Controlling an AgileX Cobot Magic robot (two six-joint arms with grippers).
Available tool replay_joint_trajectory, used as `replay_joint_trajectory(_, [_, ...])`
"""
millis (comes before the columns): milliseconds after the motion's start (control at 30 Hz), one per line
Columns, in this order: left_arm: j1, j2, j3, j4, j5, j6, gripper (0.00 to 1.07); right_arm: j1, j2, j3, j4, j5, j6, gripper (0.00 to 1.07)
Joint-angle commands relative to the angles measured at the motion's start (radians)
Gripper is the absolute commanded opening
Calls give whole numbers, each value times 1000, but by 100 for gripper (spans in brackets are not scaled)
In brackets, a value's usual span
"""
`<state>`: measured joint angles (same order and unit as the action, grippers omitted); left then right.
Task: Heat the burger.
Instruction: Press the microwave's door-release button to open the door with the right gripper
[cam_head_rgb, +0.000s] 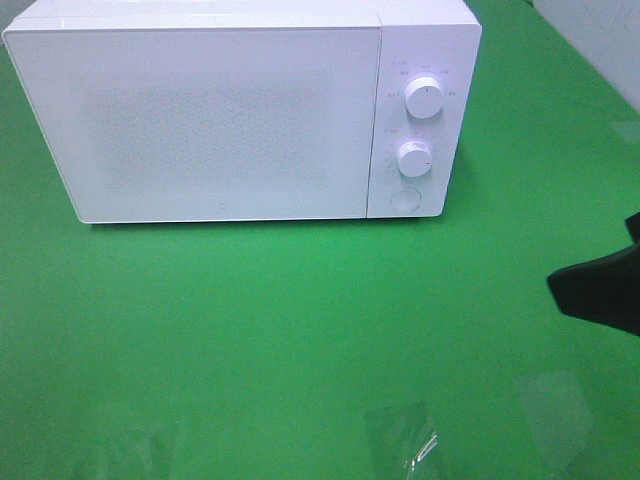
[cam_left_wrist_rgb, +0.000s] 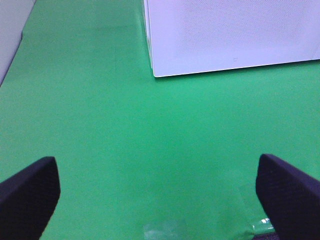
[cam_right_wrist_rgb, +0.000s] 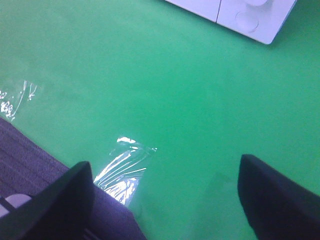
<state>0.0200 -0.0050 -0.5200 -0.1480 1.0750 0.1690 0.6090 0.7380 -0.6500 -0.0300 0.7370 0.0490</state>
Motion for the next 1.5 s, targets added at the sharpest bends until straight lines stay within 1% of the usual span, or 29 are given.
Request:
replay_joint_trajectory(33, [2,-17,3,-2,-4,-4,100,-65,-91,32,-7,43,6,76])
replay_joint_trajectory(67, [2,-17,3,-2,-4,-4,100,-65,-91,32,-7,43,6,76])
replay_joint_trajectory(100, [2,-17,3,-2,-4,-4,100,-123,-146,47,-7,71,6,76])
replay_joint_trajectory(133, [2,-17,3,-2,-4,-4,100,-123,-146,47,-7,71,6,76])
replay_joint_trajectory(167, [2,-17,3,-2,-4,-4,100,-192,-206,60,-6,98,6,76])
replay_joint_trajectory(200, [2,-17,3,-2,-4,-4,100,-192,-206,60,-6,98,6,76])
replay_joint_trajectory(233, [2,-17,3,-2,-4,-4,100,-249,-255,67,-6,117,5,76])
replay_joint_trajectory(267, [2,-17,3,-2,-4,-4,100,-249,-255,67,-6,117,5,76])
replay_joint_trajectory(333, [2,-17,3,-2,-4,-4,100,-348,-369,81,-6,154,5,76])
replay_joint_trajectory(433, [2,-17,3,-2,-4,-4,100,-369,-398,87,-6,161,5,76])
replay_joint_trajectory(467, [2,-17,3,-2,-4,-4,100,-403,-452,102,-6,175,5,76])
replay_joint_trajectory(500, [2,-17,3,-2,-4,-4,100,-403,-452,102,-6,175,5,76])
replay_joint_trajectory(533, [2,-17,3,-2,-4,-4,100,-431,-498,119,-6,189,5,76])
replay_joint_trajectory(567, [2,-17,3,-2,-4,-4,100,-431,-498,119,-6,189,5,76])
replay_joint_trajectory(600, [2,-17,3,-2,-4,-4,100,-453,-541,140,2,199,5,76])
replay_joint_trajectory(633, [2,-17,3,-2,-4,-4,100,-453,-541,140,2,199,5,76])
replay_joint_trajectory(667, [2,-17,3,-2,-4,-4,100,-470,-584,154,10,219,5,76])
replay_joint_trajectory(700, [2,-17,3,-2,-4,-4,100,-470,-584,154,10,219,5,76])
replay_joint_trajectory(767, [2,-17,3,-2,-4,-4,100,-492,-657,160,13,222,3,76])
replay_joint_trajectory(833, [2,-17,3,-2,-4,-4,100,-501,-690,160,13,222,2,76])
replay_joint_trajectory(933, [2,-17,3,-2,-4,-4,100,-505,-708,160,14,222,2,76])
replay_joint_trajectory(1033, [2,-17,3,-2,-4,-4,100,-505,-767,160,14,222,2,76])
replay_joint_trajectory(1500, [2,-16,3,-2,-4,-5,100,-505,-769,160,13,222,2,76])
